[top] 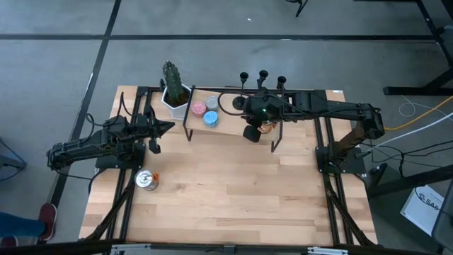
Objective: Pick & Place candle stick holders
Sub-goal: Put the silver scented candle on the shelf
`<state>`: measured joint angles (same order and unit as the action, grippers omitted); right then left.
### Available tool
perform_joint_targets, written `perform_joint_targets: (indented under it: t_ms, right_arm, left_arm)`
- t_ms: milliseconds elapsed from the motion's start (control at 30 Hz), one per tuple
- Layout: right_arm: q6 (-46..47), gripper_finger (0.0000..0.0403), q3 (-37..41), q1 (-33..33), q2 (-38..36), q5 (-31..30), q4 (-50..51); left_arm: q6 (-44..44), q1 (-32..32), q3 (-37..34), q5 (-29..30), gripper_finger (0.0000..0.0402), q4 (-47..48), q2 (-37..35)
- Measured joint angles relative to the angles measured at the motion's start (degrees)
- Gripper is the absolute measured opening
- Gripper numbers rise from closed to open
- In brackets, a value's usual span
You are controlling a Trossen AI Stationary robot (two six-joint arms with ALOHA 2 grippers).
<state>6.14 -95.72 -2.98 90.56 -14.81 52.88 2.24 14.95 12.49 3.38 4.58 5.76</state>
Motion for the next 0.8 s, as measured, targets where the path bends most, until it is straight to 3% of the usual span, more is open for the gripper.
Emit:
perform_joint_targets:
  t_ms: [633,800]
  right_arm:
    - [2.8,0.0065,-0.1,0.1,0.0,0.0,-2.6]
    - [-0.8,0.0065,-2.3,2.0,0.1,-0.2,-4.1]
  left_arm:
    - [0.0,0.0,0.0,0.0,0.0006,0.0,0.0]
    - [0.0,0.0,0.0,0.0,0.0006,0.0,0.0]
